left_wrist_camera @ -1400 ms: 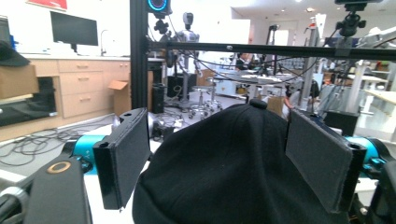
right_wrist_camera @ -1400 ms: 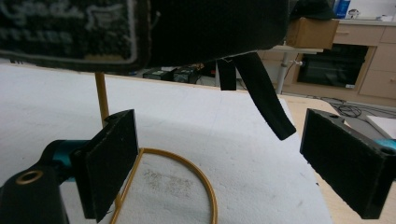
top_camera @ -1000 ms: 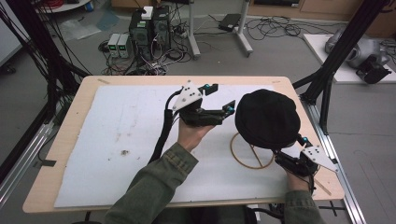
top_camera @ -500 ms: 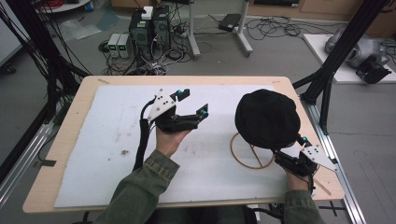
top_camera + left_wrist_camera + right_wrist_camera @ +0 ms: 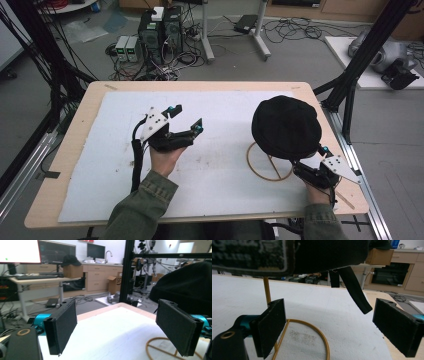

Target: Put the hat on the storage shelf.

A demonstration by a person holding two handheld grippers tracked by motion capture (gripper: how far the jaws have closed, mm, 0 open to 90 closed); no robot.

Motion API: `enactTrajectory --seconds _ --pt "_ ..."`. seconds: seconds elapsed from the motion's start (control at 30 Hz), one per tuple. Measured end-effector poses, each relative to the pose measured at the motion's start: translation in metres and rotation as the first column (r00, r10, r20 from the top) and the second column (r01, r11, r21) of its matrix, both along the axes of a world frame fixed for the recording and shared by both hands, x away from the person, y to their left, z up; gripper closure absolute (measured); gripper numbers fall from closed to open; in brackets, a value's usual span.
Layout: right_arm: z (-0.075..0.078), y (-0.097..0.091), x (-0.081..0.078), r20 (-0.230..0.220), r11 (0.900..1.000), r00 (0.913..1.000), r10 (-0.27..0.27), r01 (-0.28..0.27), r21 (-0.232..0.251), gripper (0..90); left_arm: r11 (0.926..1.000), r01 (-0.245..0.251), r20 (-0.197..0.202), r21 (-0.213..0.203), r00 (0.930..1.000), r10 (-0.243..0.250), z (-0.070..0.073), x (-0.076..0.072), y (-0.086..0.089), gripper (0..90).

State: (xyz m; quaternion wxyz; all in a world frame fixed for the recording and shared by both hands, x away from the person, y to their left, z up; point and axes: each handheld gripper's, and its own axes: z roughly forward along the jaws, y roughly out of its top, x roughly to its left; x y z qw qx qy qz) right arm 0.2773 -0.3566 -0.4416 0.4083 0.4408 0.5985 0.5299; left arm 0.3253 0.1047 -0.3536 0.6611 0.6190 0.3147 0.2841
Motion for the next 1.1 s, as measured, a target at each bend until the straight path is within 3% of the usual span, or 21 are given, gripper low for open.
enactTrajectory --seconds 0.1,0.17,0.2,0.23,0.27,0.33,0.37,0.4,0.47,0.5,0.53,0.67,0.7,0.83,0.9,1.1 --pt "0.000 0.000 -0.001 -0.002 1.0000 1.0000 -0.001 0.001 0.005 10.7 0.9991 -0.039 -0.007 0.014 0.9992 0.039 -0.006 -0.006 0.012 17.5" --pt "0.000 0.001 -0.001 -0.006 1.0000 1.0000 -0.003 0.003 0.009 10.7 0.9942 -0.104 -0.018 0.027 0.9944 0.105 -0.013 -0.014 0.028 17.9" --pt "0.000 0.001 -0.001 -0.006 1.0000 1.0000 -0.003 0.003 0.009 10.7 0.9942 -0.104 -0.018 0.027 0.9944 0.105 -0.013 -0.014 0.028 17.9" --pt "0.000 0.000 -0.001 0.000 1.0000 1.0000 0.000 0.000 0.003 10.7 0.9815 -0.180 -0.009 0.064 0.9834 0.181 -0.022 -0.024 0.044 17.9" --pt "0.000 0.000 -0.001 0.000 1.0000 1.0000 0.000 0.000 0.003 10.7 0.9815 -0.180 -0.009 0.064 0.9834 0.181 -0.022 -0.024 0.044 17.8" --pt "0.000 0.001 -0.002 -0.003 0.9999 1.0000 -0.005 0.005 0.009 10.7 0.9679 -0.235 -0.004 0.088 0.9716 0.237 -0.029 -0.032 0.059 17.8" --pt "0.000 0.001 -0.002 -0.006 0.9999 1.0000 -0.007 0.007 0.011 10.7 0.9526 -0.294 -0.029 0.080 0.9545 0.297 -0.038 -0.041 0.080 17.7" --pt "0.000 0.001 -0.002 -0.003 0.9999 1.0000 -0.006 0.006 0.011 10.7 0.9526 -0.294 -0.029 0.080 0.9545 0.297 -0.038 -0.041 0.080 17.6" --pt "0.000 0.002 -0.001 -0.004 0.9999 1.0000 -0.008 0.008 0.009 10.7 0.9400 -0.336 -0.055 0.057 0.9391 0.339 -0.046 -0.047 0.094 17.5" --pt "0.000 0.002 -0.001 -0.006 0.9999 0.9999 -0.010 0.011 0.007 10.7 0.9292 -0.367 -0.064 0.039 0.9271 0.369 -0.051 -0.052 0.104 17.5" --pt "0.000 0.002 -0.001 -0.004 1.0000 1.0000 -0.008 0.008 0.005 10.7 0.9252 -0.377 -0.063 0.039 0.9232 0.379 -0.053 -0.054 0.106 17.5" --pt "0.001 0.003 -0.001 -0.004 0.9999 0.9999 -0.013 0.013 0.008 10.7 0.9181 -0.393 -0.060 0.049 0.9165 0.396 -0.054 -0.057 0.112 17.5" --pt "0.001 0.004 -0.002 -0.009 0.9998 0.9999 -0.014 0.015 0.010 10.7 0.9126 -0.404 -0.047 0.060 0.9121 0.407 -0.054 -0.058 0.113 17.6" --pt "0.000 0.003 -0.002 -0.005 0.9998 0.9998 -0.017 0.017 0.007 10.7 0.9093 -0.406 -0.037 0.089 0.9110 0.411 -0.056 -0.061 0.114 17.6" --pt "0.000 0.003 -0.003 -0.008 0.9998 0.9998 -0.016 0.016 0.015 10.7 0.9036 -0.417 -0.038 0.096 0.9056 0.422 -0.059 -0.064 0.116 17.6" --pt "0.001 0.003 -0.004 0.000 0.9998 0.9999 -0.017 0.017 0.010 10.7 0.8939 -0.438 -0.038 0.094 0.8957 0.443 -0.061 -0.068 0.123 17.7"
